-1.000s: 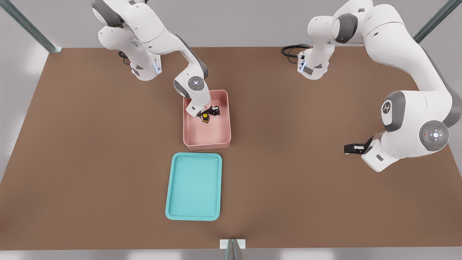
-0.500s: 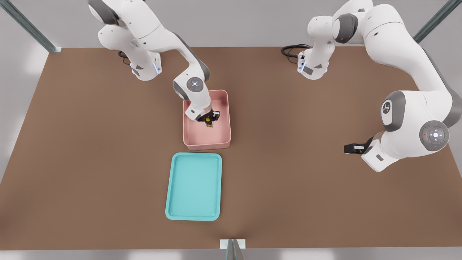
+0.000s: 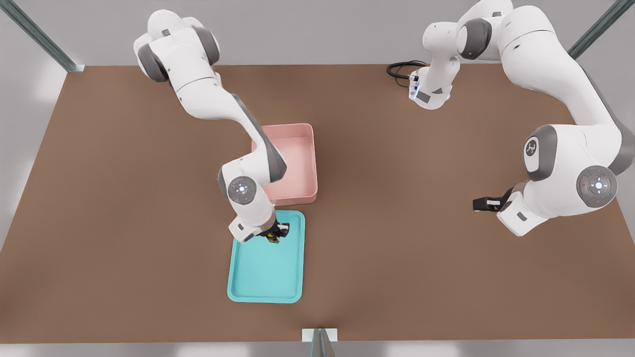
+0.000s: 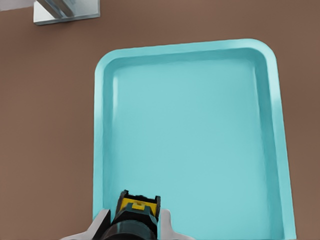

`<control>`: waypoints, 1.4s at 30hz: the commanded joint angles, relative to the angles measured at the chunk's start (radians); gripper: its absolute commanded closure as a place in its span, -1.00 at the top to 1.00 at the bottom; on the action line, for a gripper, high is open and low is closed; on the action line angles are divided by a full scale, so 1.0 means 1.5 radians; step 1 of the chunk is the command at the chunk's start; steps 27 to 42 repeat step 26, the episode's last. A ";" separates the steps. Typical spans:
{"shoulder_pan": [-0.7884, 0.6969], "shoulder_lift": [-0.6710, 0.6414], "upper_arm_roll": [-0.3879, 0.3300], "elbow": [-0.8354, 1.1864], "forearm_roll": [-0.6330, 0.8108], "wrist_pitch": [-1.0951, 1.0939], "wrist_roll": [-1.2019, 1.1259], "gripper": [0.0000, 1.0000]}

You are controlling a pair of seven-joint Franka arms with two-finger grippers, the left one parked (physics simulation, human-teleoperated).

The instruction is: The left arm remains still, and the right arm places the button from the box into the tray

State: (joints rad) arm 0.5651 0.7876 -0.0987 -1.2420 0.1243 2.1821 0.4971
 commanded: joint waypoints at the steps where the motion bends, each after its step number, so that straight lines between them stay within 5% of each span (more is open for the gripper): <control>1: -0.012 0.039 -0.001 0.032 0.017 0.017 -0.281 -0.21; 4: -0.035 0.067 -0.001 0.045 0.017 0.034 -0.327 -0.18; 6: -0.041 0.069 -0.002 0.046 0.045 0.036 -0.331 1.00; 9: -0.040 0.067 -0.007 0.047 0.046 0.027 -0.328 1.00; 10: -0.035 0.049 -0.014 0.108 0.044 -0.124 -0.329 1.00; 11: -0.033 -0.033 -0.026 0.166 0.036 -0.323 -0.336 1.00; 13: -0.053 -0.155 -0.018 0.150 -0.101 -0.416 -0.362 1.00; 14: -0.109 -0.278 -0.008 -0.005 -0.097 -0.356 -0.357 1.00; 17: -0.146 -0.336 -0.062 0.003 -0.094 -0.457 -0.355 1.00; 19: -0.207 -0.339 -0.106 0.003 -0.092 -0.462 -0.494 1.00; 23: -0.253 -0.338 -0.097 0.003 -0.034 -0.457 -0.502 1.00; 42: -0.252 -0.338 -0.093 0.003 -0.034 -0.459 -0.499 1.00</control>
